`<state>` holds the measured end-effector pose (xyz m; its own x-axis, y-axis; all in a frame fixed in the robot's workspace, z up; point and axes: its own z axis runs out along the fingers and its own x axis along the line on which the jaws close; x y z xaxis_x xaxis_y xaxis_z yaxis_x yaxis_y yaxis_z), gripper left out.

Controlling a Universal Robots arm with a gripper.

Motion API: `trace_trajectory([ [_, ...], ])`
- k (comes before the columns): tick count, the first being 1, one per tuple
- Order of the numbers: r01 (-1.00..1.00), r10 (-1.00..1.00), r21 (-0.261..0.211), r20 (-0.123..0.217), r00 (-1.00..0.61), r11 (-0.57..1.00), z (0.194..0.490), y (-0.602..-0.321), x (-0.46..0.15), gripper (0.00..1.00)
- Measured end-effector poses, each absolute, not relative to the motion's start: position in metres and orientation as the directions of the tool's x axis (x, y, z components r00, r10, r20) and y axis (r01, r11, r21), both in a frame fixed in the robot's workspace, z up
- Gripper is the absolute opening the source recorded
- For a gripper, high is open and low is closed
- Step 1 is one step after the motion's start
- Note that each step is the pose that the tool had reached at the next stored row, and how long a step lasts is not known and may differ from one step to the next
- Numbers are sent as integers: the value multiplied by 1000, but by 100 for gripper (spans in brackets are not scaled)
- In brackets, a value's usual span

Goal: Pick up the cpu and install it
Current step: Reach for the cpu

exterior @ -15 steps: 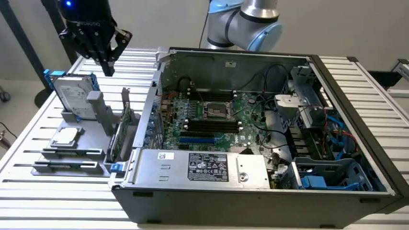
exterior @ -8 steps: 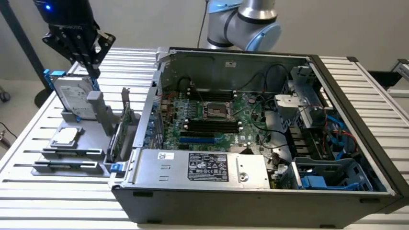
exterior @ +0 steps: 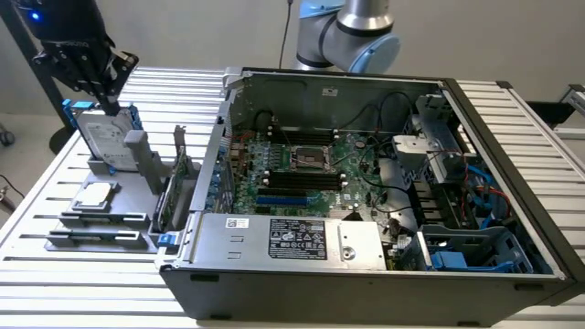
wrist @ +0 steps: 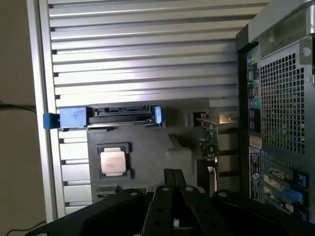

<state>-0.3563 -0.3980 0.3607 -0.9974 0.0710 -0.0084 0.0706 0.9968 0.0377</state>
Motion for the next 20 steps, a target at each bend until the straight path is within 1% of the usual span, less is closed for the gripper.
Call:
trace_trajectory([
  [17,71,71,32,2,-997,997,347,-398,-434,11],
  [20,71,71,32,3,-997,997,347,-398,-435,11],
])
